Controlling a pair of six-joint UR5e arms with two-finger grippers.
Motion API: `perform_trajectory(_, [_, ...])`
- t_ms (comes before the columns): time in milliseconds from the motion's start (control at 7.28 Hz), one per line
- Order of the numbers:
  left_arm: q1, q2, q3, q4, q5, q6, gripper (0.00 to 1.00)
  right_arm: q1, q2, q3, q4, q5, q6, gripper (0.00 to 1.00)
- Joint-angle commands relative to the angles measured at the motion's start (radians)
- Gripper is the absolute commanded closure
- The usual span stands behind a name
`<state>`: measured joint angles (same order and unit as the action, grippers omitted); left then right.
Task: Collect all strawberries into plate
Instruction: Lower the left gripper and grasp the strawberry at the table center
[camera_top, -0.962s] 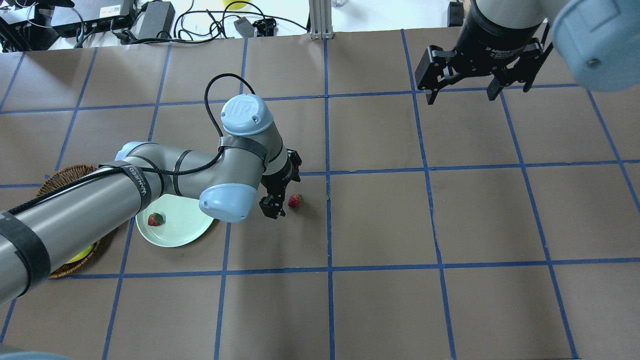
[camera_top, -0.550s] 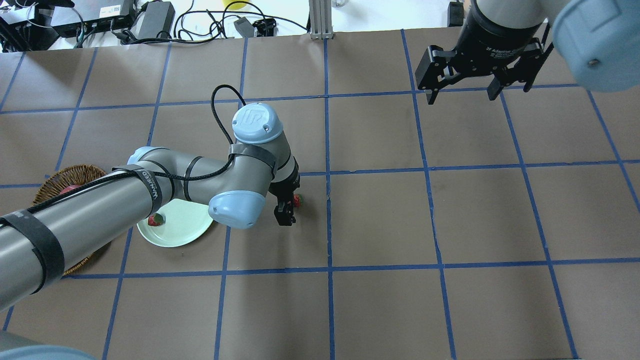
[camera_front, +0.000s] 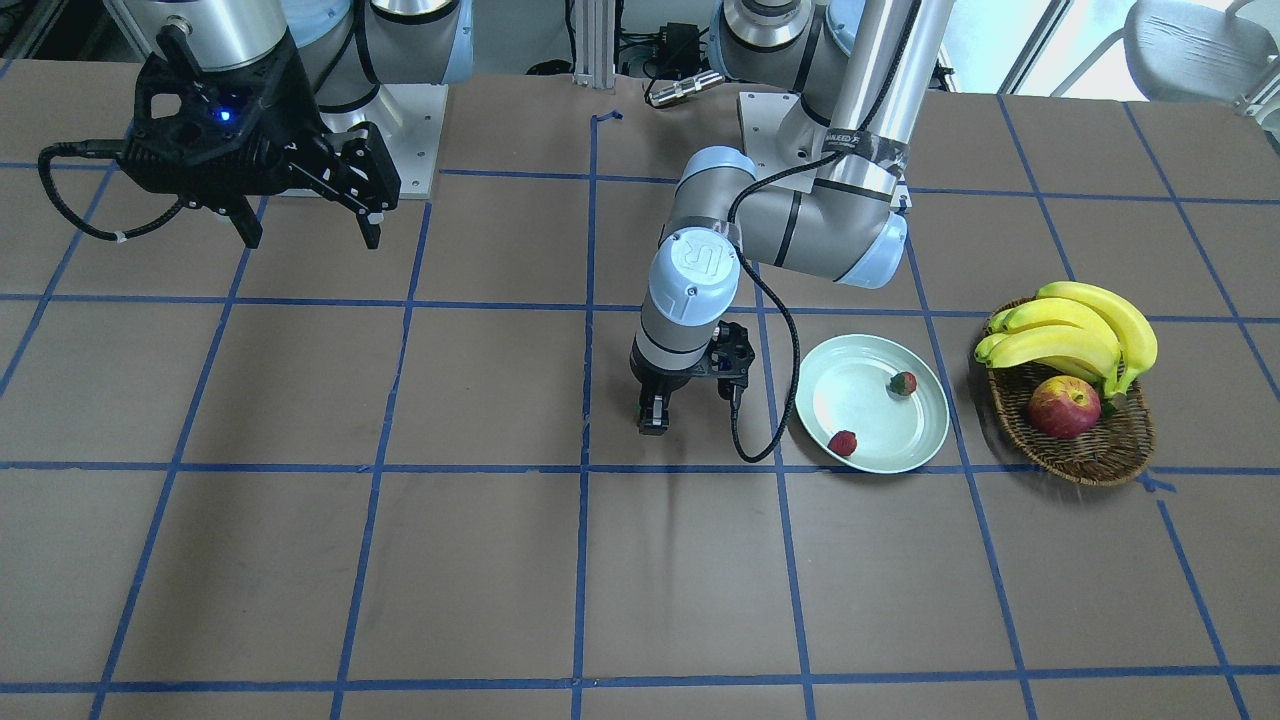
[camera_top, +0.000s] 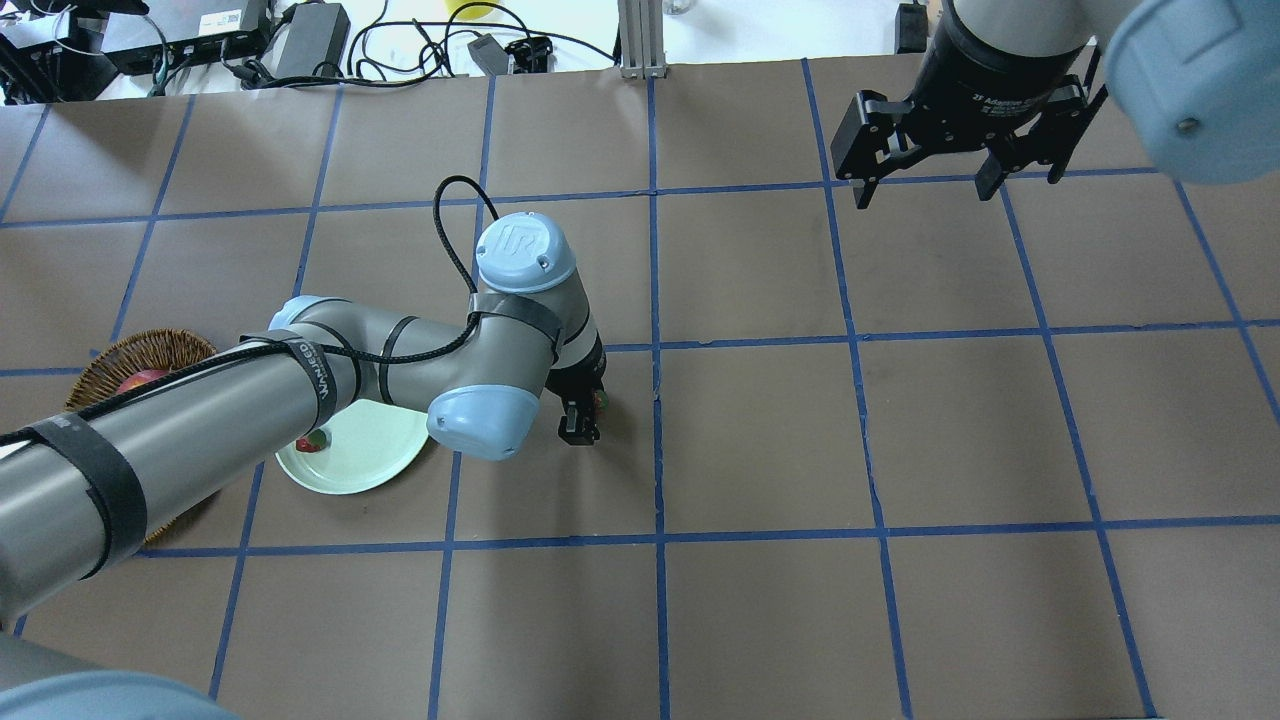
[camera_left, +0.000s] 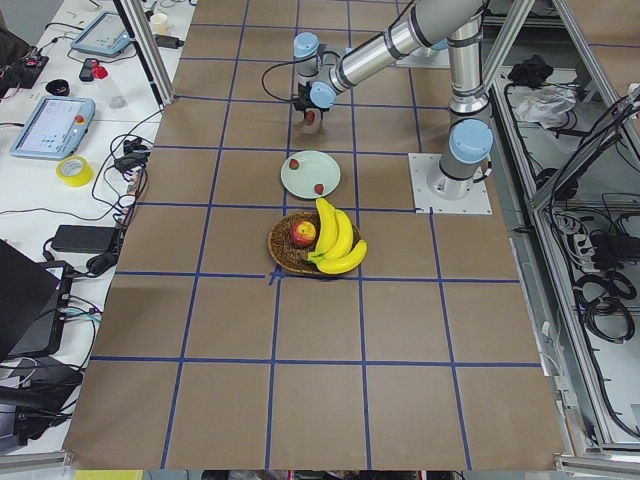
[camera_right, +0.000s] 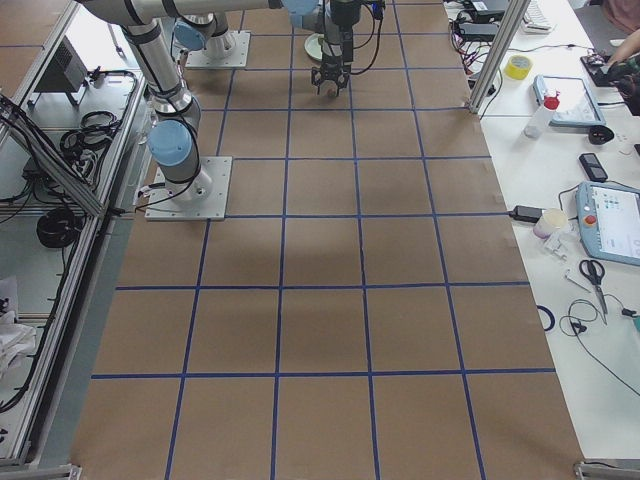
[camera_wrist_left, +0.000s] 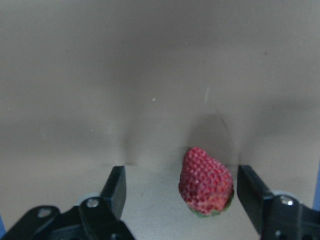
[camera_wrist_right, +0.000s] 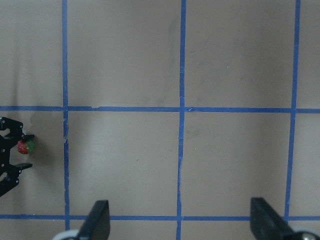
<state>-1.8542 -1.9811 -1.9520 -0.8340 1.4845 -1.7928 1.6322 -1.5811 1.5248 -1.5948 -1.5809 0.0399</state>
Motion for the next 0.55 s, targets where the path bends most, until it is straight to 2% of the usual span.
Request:
perform_trajectory(0, [0.001, -0.002, 0.001, 0.009, -0.004, 0.0, 0.49, 0.0, 0.001, 0.0, -0.002, 0.002, 0.0, 0.0])
perform_trajectory(137, [0.0, -0.001, 0.001, 0.019, -0.006, 0.001, 0.66, 0.0, 0.0, 0.0, -0.001, 0.002, 0.002, 0.0])
perform_trajectory(275, [0.0, -0.001, 0.001, 0.024, -0.004, 0.013, 0.79, 0.0, 0.0, 0.0, -0.002, -0.001, 0.002, 0.0])
perform_trajectory(412, [0.0, -0.001, 0.001, 0.026, -0.004, 0.015, 0.85, 0.0, 0.0, 0.0, -0.002, -0.002, 0.002, 0.0])
